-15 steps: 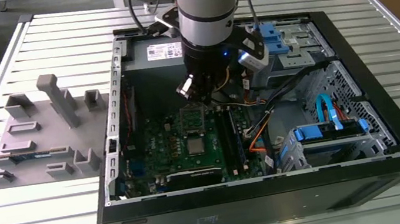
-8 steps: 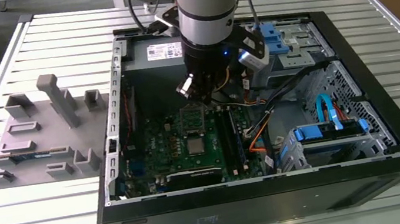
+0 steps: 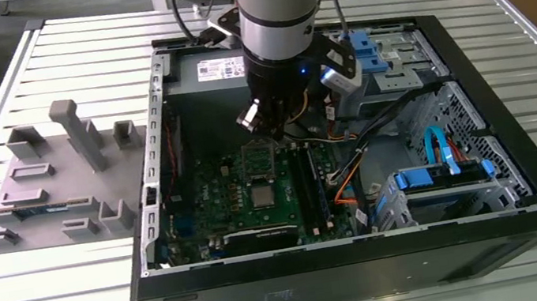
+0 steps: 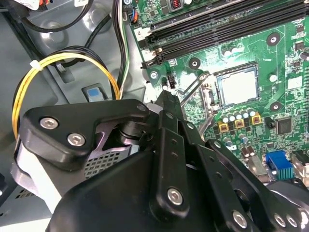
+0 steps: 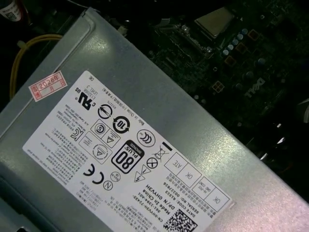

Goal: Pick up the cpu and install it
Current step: 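Close the cpu cover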

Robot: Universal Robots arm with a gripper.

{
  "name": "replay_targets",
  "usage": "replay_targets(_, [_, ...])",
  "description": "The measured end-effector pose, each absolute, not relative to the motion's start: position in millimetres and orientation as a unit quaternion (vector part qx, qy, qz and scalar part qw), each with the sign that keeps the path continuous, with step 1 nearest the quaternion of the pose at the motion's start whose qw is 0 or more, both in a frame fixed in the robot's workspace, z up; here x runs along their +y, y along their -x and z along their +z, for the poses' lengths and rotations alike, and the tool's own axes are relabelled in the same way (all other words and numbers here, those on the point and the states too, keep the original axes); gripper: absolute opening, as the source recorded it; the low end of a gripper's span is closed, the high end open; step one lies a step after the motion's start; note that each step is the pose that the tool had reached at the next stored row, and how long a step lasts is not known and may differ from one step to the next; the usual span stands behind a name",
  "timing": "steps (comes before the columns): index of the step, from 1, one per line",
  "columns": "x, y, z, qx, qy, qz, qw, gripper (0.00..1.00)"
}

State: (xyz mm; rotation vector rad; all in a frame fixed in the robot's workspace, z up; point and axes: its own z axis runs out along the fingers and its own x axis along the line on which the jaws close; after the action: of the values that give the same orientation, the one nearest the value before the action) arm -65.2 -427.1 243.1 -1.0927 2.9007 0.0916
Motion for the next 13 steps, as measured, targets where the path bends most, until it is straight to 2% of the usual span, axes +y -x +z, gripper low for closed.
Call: replay_targets(13, [-430.0, 65.3, 244.7, 0.935, 0.354, 0.030, 0.020, 0.11])
